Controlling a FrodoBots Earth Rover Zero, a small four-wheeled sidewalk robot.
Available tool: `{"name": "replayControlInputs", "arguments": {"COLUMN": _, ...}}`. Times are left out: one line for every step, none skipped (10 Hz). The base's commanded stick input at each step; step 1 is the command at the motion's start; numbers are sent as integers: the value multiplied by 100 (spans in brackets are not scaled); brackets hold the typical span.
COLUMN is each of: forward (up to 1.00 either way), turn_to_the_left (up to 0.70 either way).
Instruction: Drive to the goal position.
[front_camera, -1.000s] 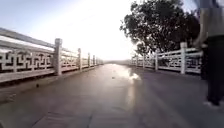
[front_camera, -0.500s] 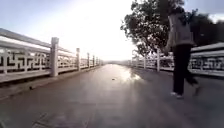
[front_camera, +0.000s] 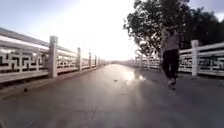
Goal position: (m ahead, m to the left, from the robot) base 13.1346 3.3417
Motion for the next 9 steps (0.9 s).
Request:
{"name": "replayControlInputs", "arguments": {"forward": 45, "turn_to_the_left": 0}}
{"name": "replayControlInputs", "arguments": {"forward": 45, "turn_to_the_left": 0}}
{"name": "replayControlInputs", "arguments": {"forward": 45, "turn_to_the_left": 0}}
{"name": "replayControlInputs", "arguments": {"forward": 45, "turn_to_the_left": 0}}
{"name": "replayControlInputs", "arguments": {"forward": 45, "turn_to_the_left": 0}}
{"name": "replayControlInputs", "arguments": {"forward": 45, "turn_to_the_left": 0}}
{"name": "replayControlInputs", "arguments": {"forward": 45, "turn_to_the_left": 0}}
{"name": "replayControlInputs", "arguments": {"forward": 45, "turn_to_the_left": 0}}
{"name": "replayControlInputs", "arguments": {"forward": 45, "turn_to_the_left": 0}}
